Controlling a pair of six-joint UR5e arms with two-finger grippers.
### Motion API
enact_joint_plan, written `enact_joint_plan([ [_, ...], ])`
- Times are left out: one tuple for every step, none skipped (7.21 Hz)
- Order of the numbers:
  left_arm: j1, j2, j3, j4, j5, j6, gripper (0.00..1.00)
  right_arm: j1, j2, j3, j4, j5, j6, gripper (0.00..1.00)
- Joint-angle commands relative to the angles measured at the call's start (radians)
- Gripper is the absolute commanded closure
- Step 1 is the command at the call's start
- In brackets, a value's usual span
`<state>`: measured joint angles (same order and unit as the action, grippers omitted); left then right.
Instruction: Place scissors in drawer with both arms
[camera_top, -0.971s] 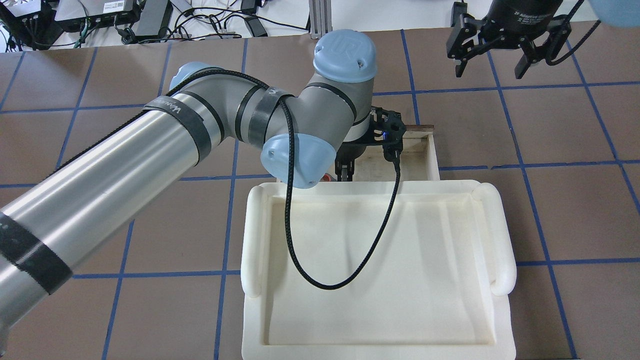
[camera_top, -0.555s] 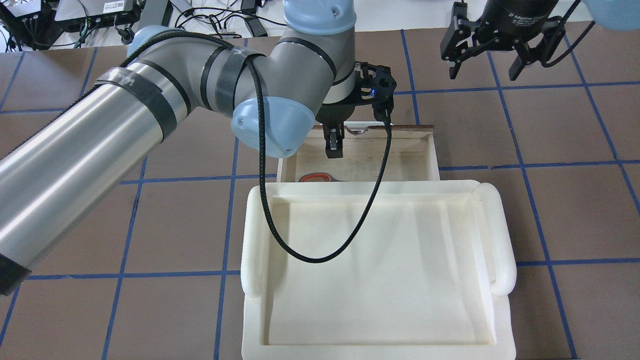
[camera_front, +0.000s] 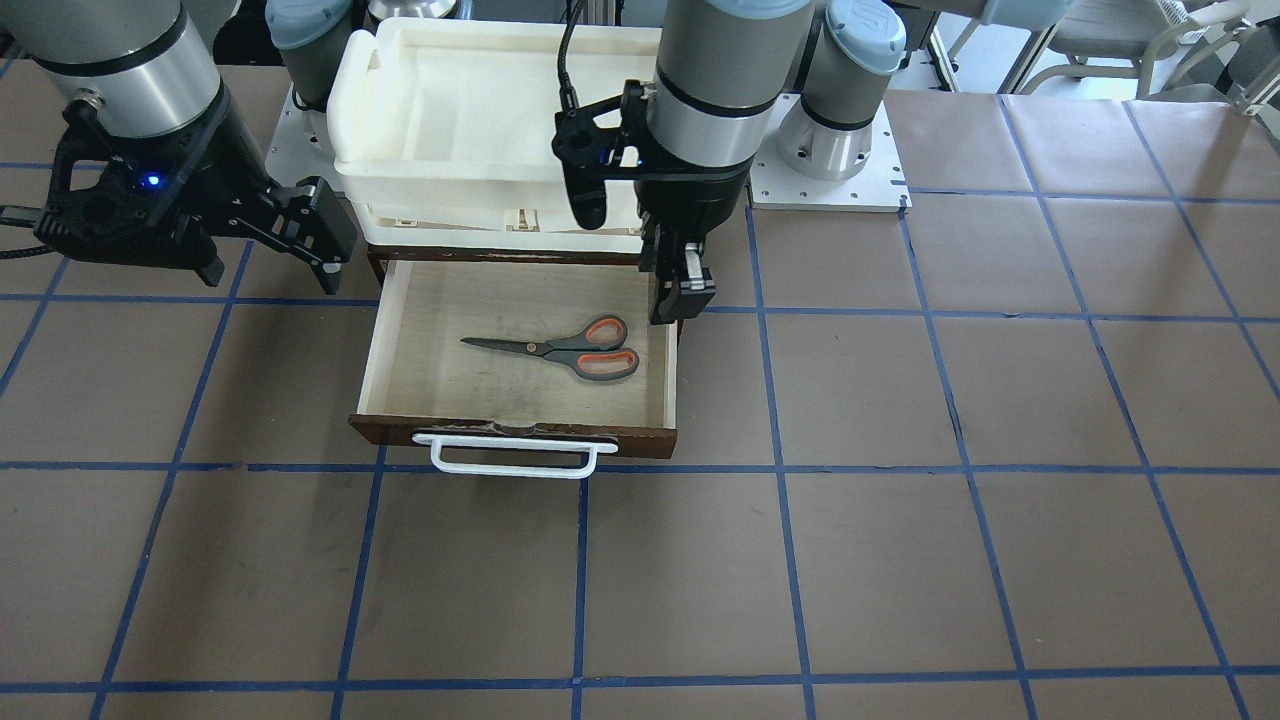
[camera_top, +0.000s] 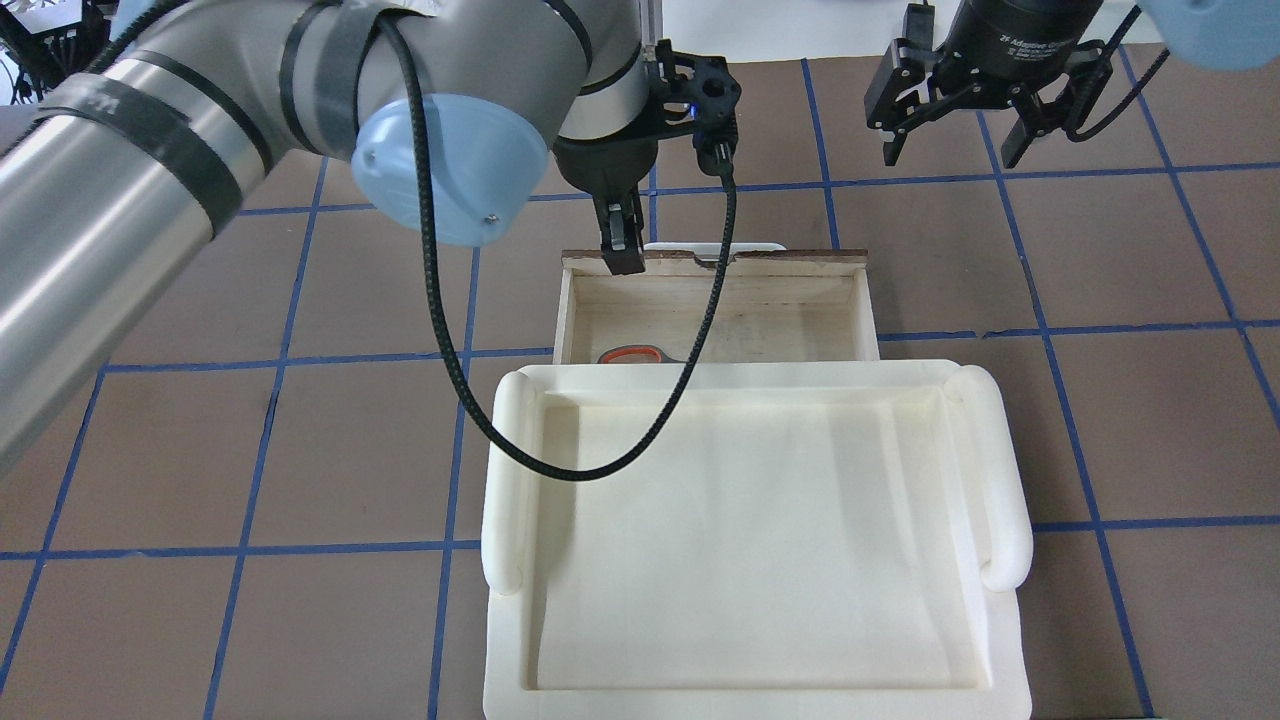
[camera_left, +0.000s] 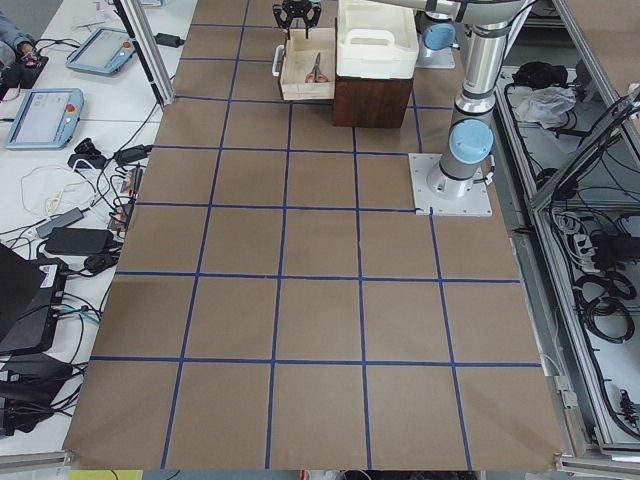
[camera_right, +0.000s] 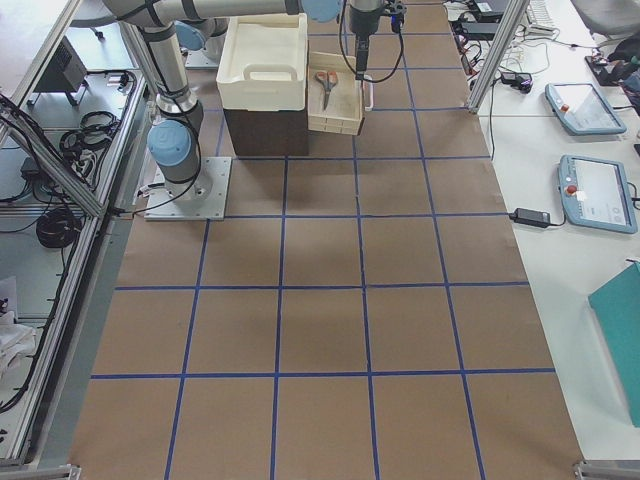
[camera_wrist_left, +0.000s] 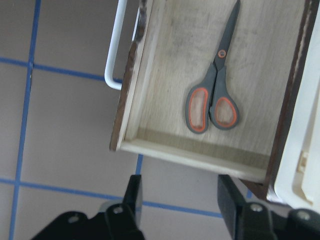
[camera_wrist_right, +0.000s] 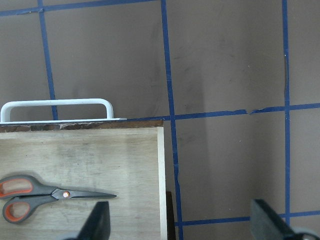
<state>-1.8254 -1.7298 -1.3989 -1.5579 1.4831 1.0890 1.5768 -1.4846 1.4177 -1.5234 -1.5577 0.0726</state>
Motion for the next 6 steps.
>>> enact_joint_plan([
  [0.101,0.079,-0.008,-0.057,0.009,-0.276,0.38,0.018,-0.003,0.004,0.009,0.001,-0.001,0.00],
  [0.148,0.094,-0.020,-0.063,0.026,-0.442,0.37,0.019,-0.003,0.004,0.009,0.002,-0.001,0.00],
  [0.162,0.113,-0.029,-0.094,0.023,-0.565,0.35,0.019,-0.003,0.004,0.011,0.001,-0.001,0.00],
  [0.164,0.136,-0.050,-0.122,0.029,-0.587,0.34,0.020,-0.006,0.006,0.011,0.001,-0.001,0.00],
  [0.176,0.169,-0.078,-0.178,0.039,-0.587,0.34,0.020,-0.006,0.006,0.011,0.001,-0.001,0.00],
  [0.204,0.183,-0.086,-0.142,0.089,-0.586,0.34,0.020,-0.006,0.006,0.011,-0.001,-0.001,0.00],
])
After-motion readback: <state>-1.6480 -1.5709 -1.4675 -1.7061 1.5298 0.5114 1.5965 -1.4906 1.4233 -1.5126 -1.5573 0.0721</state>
